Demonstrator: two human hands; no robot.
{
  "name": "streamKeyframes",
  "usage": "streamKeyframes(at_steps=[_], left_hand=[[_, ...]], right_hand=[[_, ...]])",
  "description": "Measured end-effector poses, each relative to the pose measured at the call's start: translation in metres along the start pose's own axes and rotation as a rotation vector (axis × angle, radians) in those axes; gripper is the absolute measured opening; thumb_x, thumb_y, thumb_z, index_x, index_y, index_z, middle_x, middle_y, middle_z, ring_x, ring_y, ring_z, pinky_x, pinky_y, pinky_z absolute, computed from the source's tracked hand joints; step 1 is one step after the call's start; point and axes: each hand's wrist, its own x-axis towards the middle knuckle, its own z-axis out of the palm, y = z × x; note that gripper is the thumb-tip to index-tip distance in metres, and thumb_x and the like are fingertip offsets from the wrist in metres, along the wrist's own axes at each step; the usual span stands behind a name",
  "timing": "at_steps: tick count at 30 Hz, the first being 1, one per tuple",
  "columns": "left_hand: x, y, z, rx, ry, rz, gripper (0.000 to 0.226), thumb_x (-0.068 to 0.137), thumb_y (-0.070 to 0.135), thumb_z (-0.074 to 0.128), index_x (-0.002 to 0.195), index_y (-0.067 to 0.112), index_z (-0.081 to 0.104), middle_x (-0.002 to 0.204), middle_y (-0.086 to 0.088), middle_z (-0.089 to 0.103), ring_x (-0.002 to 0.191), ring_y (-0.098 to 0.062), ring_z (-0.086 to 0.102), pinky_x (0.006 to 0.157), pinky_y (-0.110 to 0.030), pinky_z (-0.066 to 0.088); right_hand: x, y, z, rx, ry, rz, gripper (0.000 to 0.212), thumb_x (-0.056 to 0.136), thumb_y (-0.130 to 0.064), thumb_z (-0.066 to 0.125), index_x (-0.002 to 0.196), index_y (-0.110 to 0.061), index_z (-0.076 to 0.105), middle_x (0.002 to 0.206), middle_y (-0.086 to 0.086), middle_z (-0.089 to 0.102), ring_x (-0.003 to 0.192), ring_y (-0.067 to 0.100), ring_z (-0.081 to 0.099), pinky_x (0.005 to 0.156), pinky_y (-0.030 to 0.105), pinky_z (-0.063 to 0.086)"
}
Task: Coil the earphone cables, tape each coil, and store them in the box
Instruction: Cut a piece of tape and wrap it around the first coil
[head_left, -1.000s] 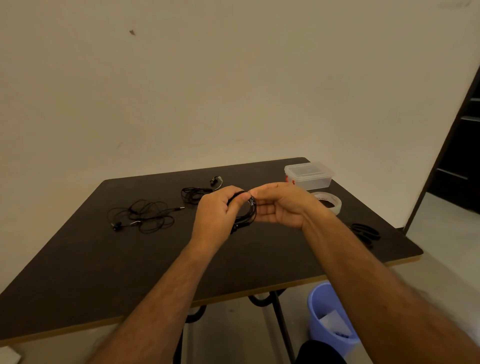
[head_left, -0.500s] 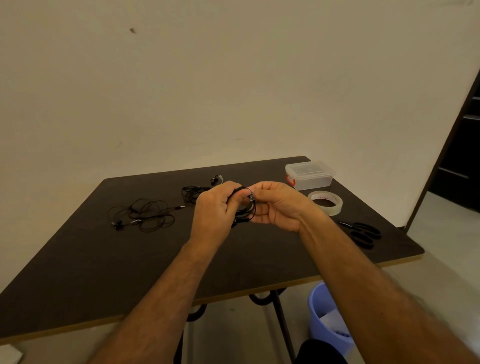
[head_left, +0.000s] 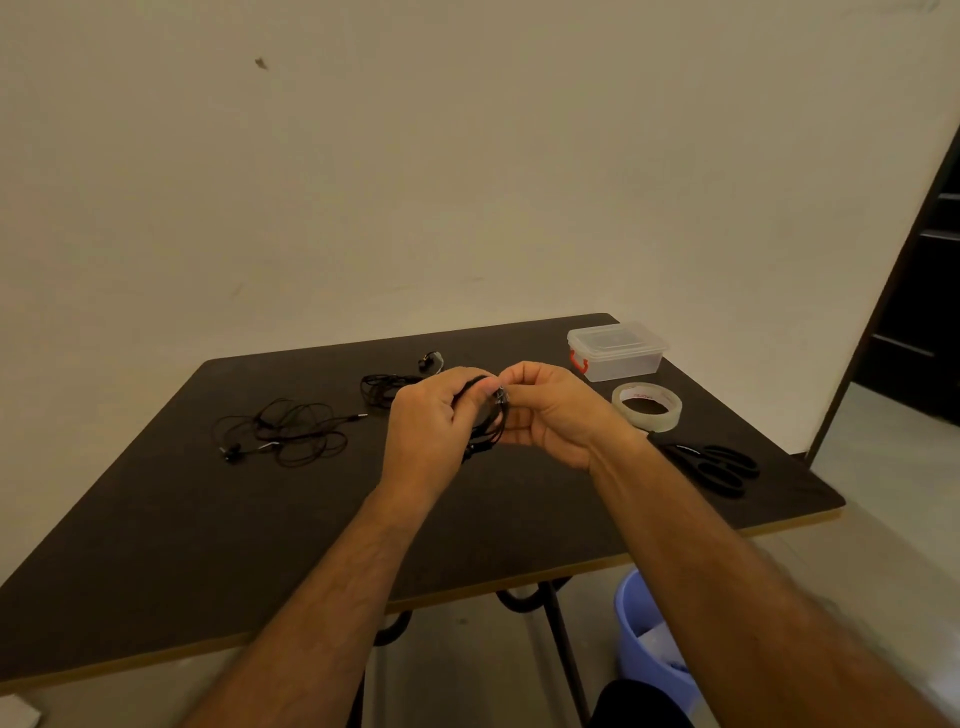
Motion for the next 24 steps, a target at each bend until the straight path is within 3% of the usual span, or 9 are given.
streamKeyframes(at_steps=[5, 7, 10, 18, 21, 24], left_hand=[[0.0, -0.002, 0.0, -0.05, 0.056, -0.081, 0.016, 0.097, 0.02, 0.061, 0.102, 0.014, 0.074, 0.088, 0.008, 0.071, 0.084, 0.0, 0.065, 0.073, -0.008, 0.047], [-0.001, -0.004, 0.0, -0.028, 0.069, -0.093, 0.015, 0.097, 0.021, 0.061, 0.101, 0.015, 0.074, 0.088, 0.009, 0.071, 0.083, 0.001, 0.065, 0.072, -0.007, 0.046], [-0.002, -0.004, 0.001, -0.06, 0.074, -0.101, 0.015, 0.097, 0.022, 0.06, 0.101, 0.017, 0.074, 0.087, 0.011, 0.069, 0.084, 0.0, 0.064, 0.071, -0.01, 0.047], [-0.005, -0.003, 0.0, -0.342, -0.034, -0.207, 0.017, 0.098, 0.014, 0.058, 0.098, 0.025, 0.071, 0.088, 0.01, 0.072, 0.087, -0.003, 0.067, 0.076, -0.017, 0.053], [-0.005, -0.006, -0.002, -0.363, -0.088, -0.206, 0.017, 0.098, 0.013, 0.057, 0.102, 0.02, 0.072, 0.091, 0.008, 0.072, 0.09, -0.005, 0.067, 0.077, -0.017, 0.053], [-0.006, -0.008, -0.001, -0.362, -0.09, -0.211, 0.017, 0.098, 0.014, 0.057, 0.103, 0.019, 0.072, 0.093, 0.008, 0.072, 0.091, -0.006, 0.067, 0.078, -0.019, 0.054]], right_hand=[[-0.004, 0.001, -0.007, -0.098, 0.0, -0.087, 0.02, 0.099, -0.016, 0.053, 0.107, -0.002, 0.065, 0.104, 0.022, 0.07, 0.094, 0.032, 0.069, 0.087, 0.045, 0.057], [-0.008, 0.001, -0.005, -0.269, -0.035, -0.131, 0.027, 0.099, -0.025, 0.054, 0.11, -0.005, 0.068, 0.107, 0.017, 0.071, 0.102, 0.029, 0.068, 0.092, 0.044, 0.055], [-0.008, 0.001, -0.001, -0.403, -0.035, -0.199, 0.019, 0.097, -0.021, 0.059, 0.103, -0.008, 0.071, 0.102, 0.008, 0.073, 0.103, 0.026, 0.067, 0.098, 0.049, 0.05], [-0.006, 0.004, -0.006, -0.137, -0.213, -0.003, 0.019, 0.093, -0.023, 0.058, 0.1, -0.007, 0.064, 0.098, 0.009, 0.068, 0.098, 0.024, 0.064, 0.1, 0.048, 0.047], [-0.006, 0.009, -0.008, -0.089, -0.277, -0.003, 0.016, 0.095, -0.023, 0.056, 0.094, -0.008, 0.063, 0.096, 0.008, 0.067, 0.098, 0.023, 0.063, 0.097, 0.045, 0.049], [-0.007, 0.011, -0.009, -0.04, -0.264, 0.023, 0.024, 0.092, -0.026, 0.06, 0.103, -0.005, 0.064, 0.102, 0.011, 0.067, 0.101, 0.024, 0.063, 0.096, 0.045, 0.048]])
